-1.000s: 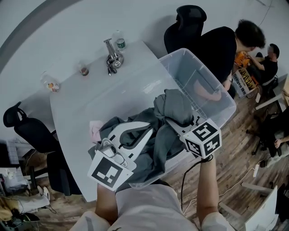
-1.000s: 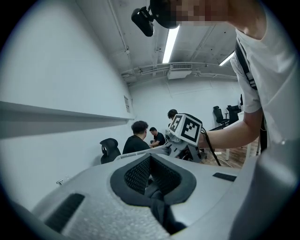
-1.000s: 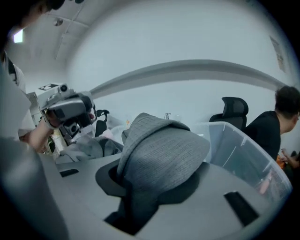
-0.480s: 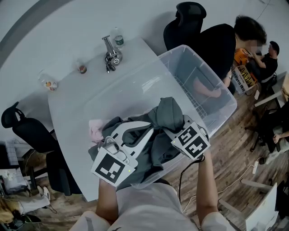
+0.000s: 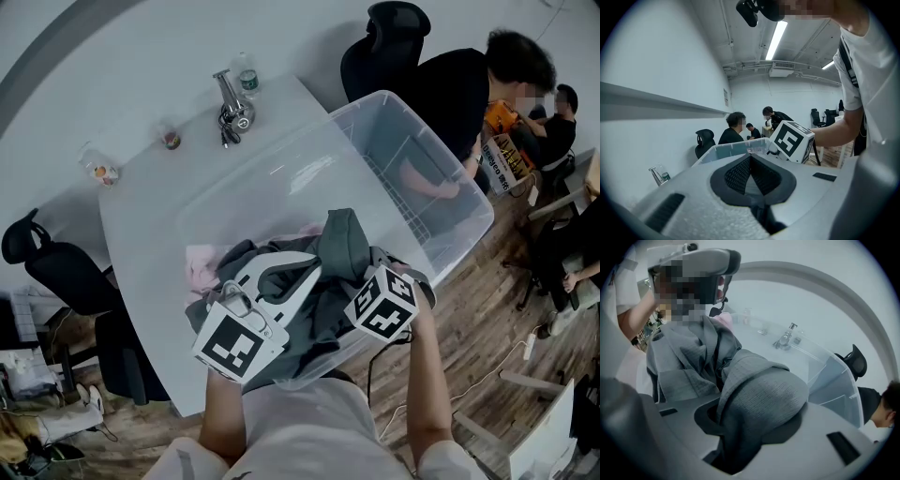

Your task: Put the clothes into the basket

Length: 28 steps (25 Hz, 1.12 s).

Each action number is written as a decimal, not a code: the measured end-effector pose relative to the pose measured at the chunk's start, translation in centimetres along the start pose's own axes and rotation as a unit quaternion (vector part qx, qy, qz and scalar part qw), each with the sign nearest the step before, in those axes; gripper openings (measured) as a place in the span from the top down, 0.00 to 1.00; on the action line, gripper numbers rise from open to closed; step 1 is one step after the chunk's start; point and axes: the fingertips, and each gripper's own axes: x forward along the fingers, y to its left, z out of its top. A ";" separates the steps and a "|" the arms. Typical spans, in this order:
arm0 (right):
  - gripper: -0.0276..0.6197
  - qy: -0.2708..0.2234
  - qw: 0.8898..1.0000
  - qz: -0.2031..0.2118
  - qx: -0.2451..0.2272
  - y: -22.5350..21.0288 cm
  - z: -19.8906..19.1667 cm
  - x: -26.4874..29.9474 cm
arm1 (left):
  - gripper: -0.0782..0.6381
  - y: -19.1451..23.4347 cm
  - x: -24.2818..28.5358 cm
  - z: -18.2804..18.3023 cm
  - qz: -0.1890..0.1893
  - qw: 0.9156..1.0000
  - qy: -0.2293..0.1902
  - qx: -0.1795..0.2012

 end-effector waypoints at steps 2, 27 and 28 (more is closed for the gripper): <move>0.72 0.016 1.000 0.003 -0.013 0.4 -0.4 0.3 | 0.88 0.0 -0.1 -0.2 -0.001 1.000 0.001 -0.002; 0.50 0.039 0.993 -0.067 -0.090 -1.6 -0.6 -0.5 | 0.88 -1.5 -1.0 -0.5 -0.013 1.000 0.004 0.006; 0.57 0.016 0.994 -0.083 -0.076 -2.0 -0.1 -1.2 | 0.88 -1.6 -1.0 -0.4 -0.013 1.000 0.002 0.006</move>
